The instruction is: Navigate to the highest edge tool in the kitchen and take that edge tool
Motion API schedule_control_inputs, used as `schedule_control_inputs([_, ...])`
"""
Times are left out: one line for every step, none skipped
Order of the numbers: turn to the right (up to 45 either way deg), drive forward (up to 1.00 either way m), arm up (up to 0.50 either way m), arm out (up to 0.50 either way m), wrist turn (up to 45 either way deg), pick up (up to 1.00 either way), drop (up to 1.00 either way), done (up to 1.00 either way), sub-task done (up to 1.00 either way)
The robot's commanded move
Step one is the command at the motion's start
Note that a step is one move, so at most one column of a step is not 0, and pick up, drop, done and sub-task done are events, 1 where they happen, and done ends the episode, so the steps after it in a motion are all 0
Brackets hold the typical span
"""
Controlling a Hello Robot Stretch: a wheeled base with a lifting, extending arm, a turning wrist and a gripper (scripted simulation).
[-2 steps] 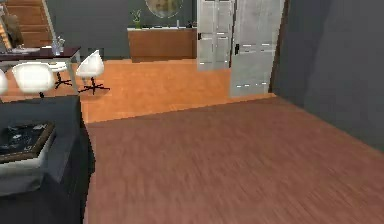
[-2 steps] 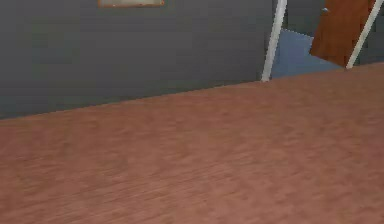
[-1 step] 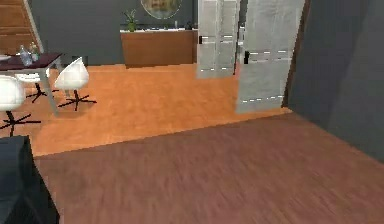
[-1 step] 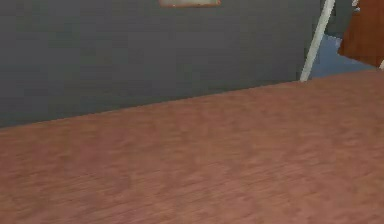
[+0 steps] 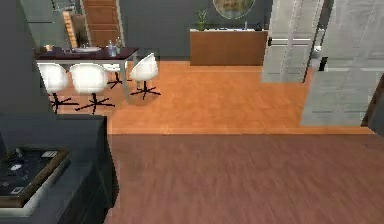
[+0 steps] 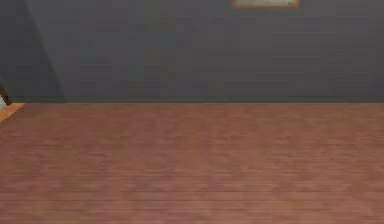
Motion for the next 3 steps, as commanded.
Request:
schedule_control_inputs([0.0,1.0,0.0,0.0,0.0,0.0,0.0,0.0,0.0])
schedule_control_inputs([0.0,1.0,0.0,0.0,0.0,0.0,0.0,0.0,0.0])
schedule_control_inputs([0.0,1.0,0.0,0.0,0.0,0.0,0.0,0.0,0.0])
